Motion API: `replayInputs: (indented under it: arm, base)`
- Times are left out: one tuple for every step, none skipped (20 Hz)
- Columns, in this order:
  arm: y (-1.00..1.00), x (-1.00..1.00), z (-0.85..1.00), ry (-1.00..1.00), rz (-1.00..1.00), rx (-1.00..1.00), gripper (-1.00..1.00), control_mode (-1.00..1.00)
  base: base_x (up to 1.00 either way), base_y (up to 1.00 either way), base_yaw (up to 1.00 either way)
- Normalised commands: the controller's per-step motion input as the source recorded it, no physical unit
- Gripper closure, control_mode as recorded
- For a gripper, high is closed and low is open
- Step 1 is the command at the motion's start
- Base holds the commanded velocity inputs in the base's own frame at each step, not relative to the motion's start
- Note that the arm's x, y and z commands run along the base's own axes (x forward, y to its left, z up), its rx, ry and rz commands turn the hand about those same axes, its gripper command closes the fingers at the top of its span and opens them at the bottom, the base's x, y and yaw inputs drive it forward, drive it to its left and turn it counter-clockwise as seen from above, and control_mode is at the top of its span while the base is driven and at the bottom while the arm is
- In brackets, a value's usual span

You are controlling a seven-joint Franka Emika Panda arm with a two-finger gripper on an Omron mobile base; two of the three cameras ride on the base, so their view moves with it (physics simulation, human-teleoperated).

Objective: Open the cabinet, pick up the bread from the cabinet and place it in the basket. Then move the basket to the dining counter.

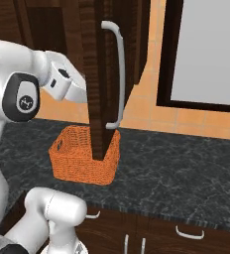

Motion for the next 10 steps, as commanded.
replayInputs:
  arm:
    - [1.00, 0.00, 0.18, -0.09, 0.26, 0.00, 1.00, -1.00]
    - [0.91, 0.21, 0.30, 0.00, 0.28, -0.03, 1.00, -1.00]
    - [0.73, 0.14, 0.34, 0.00, 0.31, -0.07, 1.00, -1.00]
    - [0.50, 0.22, 0.31, 0.00, 0.33, -0.04, 1.00, -1.00]
    - [0.61, 0.32, 0.19, 0.09, 0.34, -0.03, 1.00, -1.00]
    - [0.55, 0.59, 0.06, 0.13, 0.36, 0.00, 1.00, -1.00]
    - [0.56, 0.94, 0.00, 0.02, 0.35, 0.02, -1.00, -1.00]
    - [0.52, 0.99, 0.00, 0.04, 0.36, 0.04, -1.00, -1.00]
    - [0.26, 0.98, 0.00, 0.09, 0.40, 0.10, -1.00, -1.00]
    - [0.23, 0.96, 0.00, 0.14, 0.40, 0.07, -1.00, -1.00]
  base:
    - [0.00, 0.00, 0.00]
    - [0.00, 0.00, 0.00]
    - [0.00, 0.00, 0.00]
    - [0.00, 0.00, 0.00]
    - [0.00, 0.00, 0.00]
    - [0.00, 0.00, 0.00]
    - [0.00, 0.00, 0.00]
    - [0.00, 0.00, 0.00]
    - [0.00, 0.00, 0.00]
    - [0.00, 0.00, 0.00]
